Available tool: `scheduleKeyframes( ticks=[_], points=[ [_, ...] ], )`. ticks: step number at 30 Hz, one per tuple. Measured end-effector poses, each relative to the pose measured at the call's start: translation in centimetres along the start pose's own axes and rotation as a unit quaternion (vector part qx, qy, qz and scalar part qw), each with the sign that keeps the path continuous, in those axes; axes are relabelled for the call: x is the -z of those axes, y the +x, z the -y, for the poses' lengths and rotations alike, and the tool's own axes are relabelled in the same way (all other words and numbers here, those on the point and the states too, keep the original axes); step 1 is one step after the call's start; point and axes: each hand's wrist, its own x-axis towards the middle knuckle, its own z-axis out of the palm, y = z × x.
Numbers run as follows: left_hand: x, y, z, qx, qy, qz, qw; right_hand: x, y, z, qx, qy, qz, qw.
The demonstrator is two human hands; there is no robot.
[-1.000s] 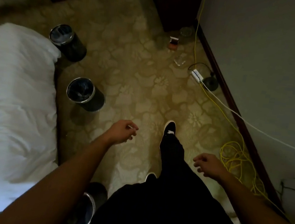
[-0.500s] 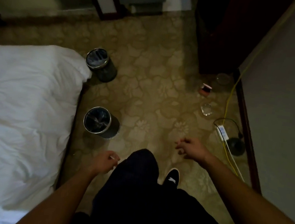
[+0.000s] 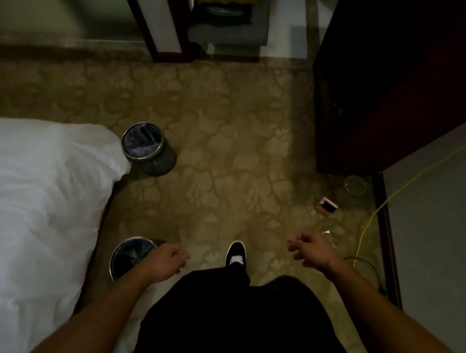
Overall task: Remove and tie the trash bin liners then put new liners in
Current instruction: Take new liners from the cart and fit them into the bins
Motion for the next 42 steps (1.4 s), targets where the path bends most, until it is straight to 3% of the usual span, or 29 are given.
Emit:
scheduleKeyframes(
  ticks=[10, 15, 23, 32, 35, 42],
  points=[
    [15.3, 16.7, -21.0, -0.080, 0.027, -0.005, 0.996, 7.2, 11.7, 6.9, -0.120, -0.009, -0.044, 0.992],
    [21.7, 24.5, -27.3, -0.072, 0.038, -0.013, 0.997, 10.8, 20.5, 14.3, -0.117, -0.024, -0.009, 0.993],
    [32.0, 31.5, -31.0, 0.016, -0.026, -0.062, 0.998, 17.1, 33.3, 37.4, -0.021, -0.069, 0.032, 0.997],
    [42.3, 40.0, -30.9, 0.121, -0.066, -0.064, 0.988, 16.4, 44.6, 62.2, 0.084, -0.031, 0.079, 0.993],
    [47.1, 43.2, -33.9, 0.131, -0.129, -0.065, 0.981, 15.7, 48.6, 67.6, 0.082, -0.029, 0.080, 0.993],
    [60.1, 52.8, -41.0, 0.081, -0.119, -0.103, 0.984, 16.0, 55.9, 72.4, -0.016, -0.007, 0.022, 1.000]
  ],
)
